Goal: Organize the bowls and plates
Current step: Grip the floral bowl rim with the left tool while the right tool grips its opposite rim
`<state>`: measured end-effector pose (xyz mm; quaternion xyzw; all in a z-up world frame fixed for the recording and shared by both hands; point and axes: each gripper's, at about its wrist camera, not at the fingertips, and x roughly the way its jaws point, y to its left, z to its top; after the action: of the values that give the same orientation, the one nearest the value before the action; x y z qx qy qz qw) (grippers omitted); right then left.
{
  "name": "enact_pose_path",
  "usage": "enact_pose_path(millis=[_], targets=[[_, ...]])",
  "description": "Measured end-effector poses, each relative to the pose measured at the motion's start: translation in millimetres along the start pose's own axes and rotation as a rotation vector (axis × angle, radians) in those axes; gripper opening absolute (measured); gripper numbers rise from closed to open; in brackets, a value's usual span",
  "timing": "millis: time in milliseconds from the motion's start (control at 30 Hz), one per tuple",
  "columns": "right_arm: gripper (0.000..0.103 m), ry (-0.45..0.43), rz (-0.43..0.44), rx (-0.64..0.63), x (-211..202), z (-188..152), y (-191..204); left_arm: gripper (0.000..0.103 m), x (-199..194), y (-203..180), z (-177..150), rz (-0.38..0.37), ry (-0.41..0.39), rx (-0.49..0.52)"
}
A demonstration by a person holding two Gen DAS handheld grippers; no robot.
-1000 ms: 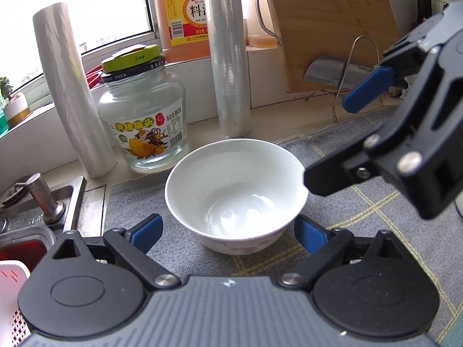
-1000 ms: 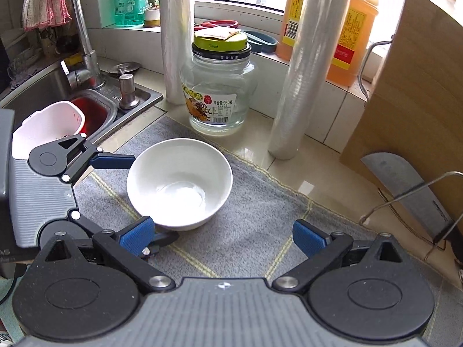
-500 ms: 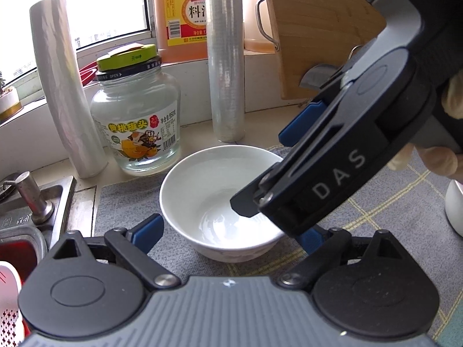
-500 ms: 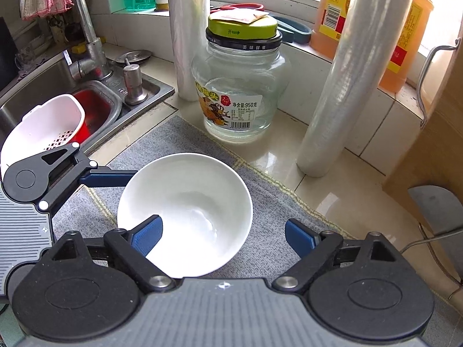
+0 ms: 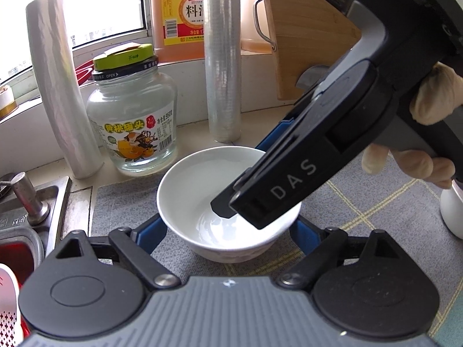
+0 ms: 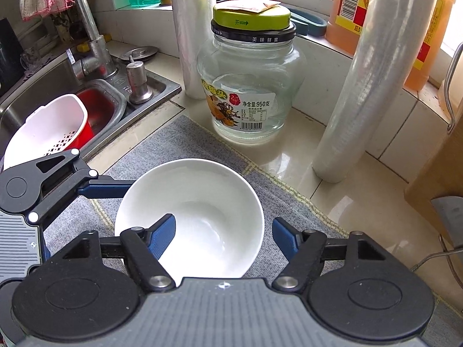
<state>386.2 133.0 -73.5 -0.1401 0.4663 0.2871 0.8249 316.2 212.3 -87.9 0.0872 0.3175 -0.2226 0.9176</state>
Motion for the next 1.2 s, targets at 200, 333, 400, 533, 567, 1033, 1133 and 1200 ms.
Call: enact_pose_path(millis=[200,333,400,533,567,1033,1133,1200], targets=[[0.074,-0.007,0.014,-0.003,0.0,1.1,1.0,0.091,-0.4,-0.2,0.4,0.0,0.002,-0.001],[0.073,-0.008,0.018,-0.005,-0.2,2.2,1.5,0.091,-0.6,0.5,0.2,-0.004,0.001,-0.002],[0.072,-0.008,0.019,-0.004,-0.5,2.3,1.5,0.091,-0.9,0.5,0.2,-0.006,0.003,0.001],[0.071,-0.009,0.019,-0.004,-0.9,2.4,1.3,0.091,-1.5,-0.1,0.2,-0.009,0.006,0.007],[0.071,-0.01,0.02,-0.004,-1.2,2.3,1.1,0.091,-1.8,-0.3,0.2,-0.01,0.008,0.009],[0.071,-0.002,0.027,-0.02,-3.1,0.0,0.4,0.09,-2.1,1.8,-0.3,-0.06,0.026,0.056],[0.072,0.011,0.059,0.005,-3.1,3.1,-5.3,0.09,-1.7,3.8,-1.2,-0.072,0.025,0.084],[0.072,0.019,0.085,0.03,-3.1,5.1,-10.1,0.09,-0.9,3.5,-1.8,-0.071,0.025,0.099]])
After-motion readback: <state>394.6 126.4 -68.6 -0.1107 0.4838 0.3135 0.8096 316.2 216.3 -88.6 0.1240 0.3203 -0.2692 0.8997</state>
